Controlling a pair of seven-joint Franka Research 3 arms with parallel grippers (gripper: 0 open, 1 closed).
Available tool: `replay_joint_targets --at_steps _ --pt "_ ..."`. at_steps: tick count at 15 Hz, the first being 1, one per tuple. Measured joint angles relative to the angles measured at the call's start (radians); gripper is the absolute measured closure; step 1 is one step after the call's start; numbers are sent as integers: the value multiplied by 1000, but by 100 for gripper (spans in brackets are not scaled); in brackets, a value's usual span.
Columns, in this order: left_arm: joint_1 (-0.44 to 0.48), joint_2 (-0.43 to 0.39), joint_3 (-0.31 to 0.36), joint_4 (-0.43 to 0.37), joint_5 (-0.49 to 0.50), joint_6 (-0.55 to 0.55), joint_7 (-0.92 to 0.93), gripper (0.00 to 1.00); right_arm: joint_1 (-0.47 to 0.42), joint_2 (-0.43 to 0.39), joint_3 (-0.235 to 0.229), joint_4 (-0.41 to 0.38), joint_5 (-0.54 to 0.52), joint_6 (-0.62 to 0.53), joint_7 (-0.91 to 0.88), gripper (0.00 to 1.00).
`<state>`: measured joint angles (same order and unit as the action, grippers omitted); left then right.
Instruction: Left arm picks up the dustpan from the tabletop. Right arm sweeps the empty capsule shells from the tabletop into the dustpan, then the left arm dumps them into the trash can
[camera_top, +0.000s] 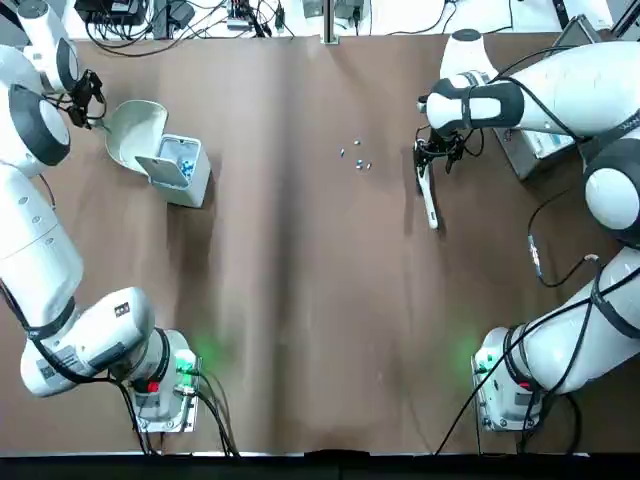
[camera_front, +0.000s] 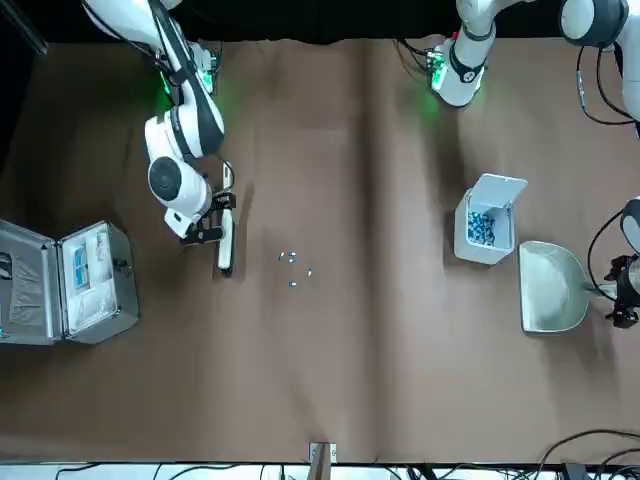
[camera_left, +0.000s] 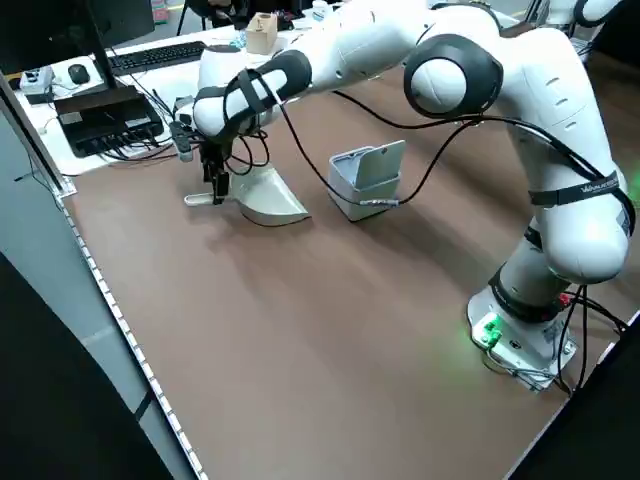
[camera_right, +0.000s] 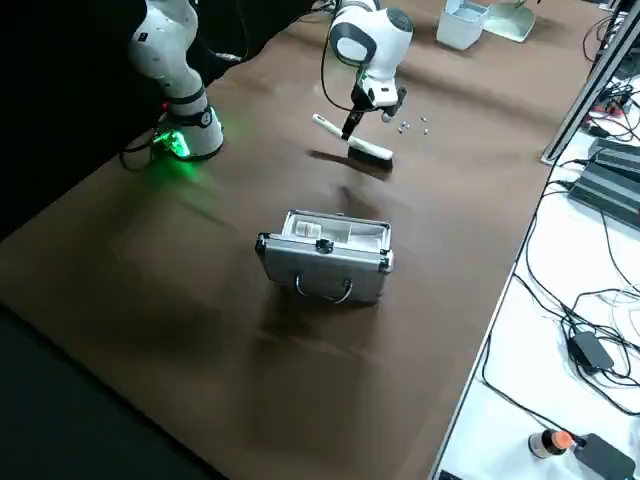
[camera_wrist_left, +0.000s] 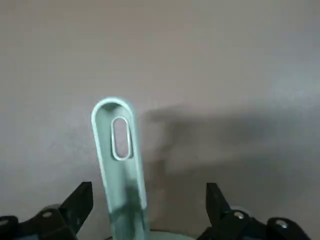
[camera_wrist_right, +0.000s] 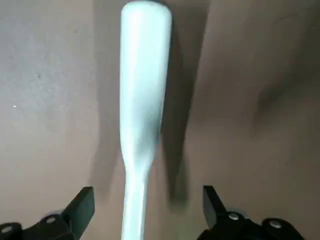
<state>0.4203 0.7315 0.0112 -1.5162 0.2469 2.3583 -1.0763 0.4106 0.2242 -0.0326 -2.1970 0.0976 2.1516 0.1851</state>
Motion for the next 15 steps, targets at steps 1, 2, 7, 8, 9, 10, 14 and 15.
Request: replay_joint_targets --at_steps 1,2,7,8,9,10,14,15 --pt "0 2 4 0 0 1 7 0 4 1 0 0 0 0 -6 4" --pt "0 4 13 1 0 2 21 1 10 2 0 0 0 -1 -17 4" --pt "0 5 27 7 2 2 32 10 19 14 0 0 0 -1 -24 7" --pt "0 5 28 10 3 2 32 12 23 18 0 0 0 -1 -24 7" --pt "0 5 29 11 4 2 32 20 28 24 0 0 0 -1 -24 11" --pt "0 5 30 13 4 2 33 25 31 31 0 0 0 1 -24 11" --pt "-2 6 30 14 4 2 33 27 32 47 0 0 0 2 -24 18" --pt "-3 6 30 14 5 2 33 29 33 48 0 0 0 2 -24 18"
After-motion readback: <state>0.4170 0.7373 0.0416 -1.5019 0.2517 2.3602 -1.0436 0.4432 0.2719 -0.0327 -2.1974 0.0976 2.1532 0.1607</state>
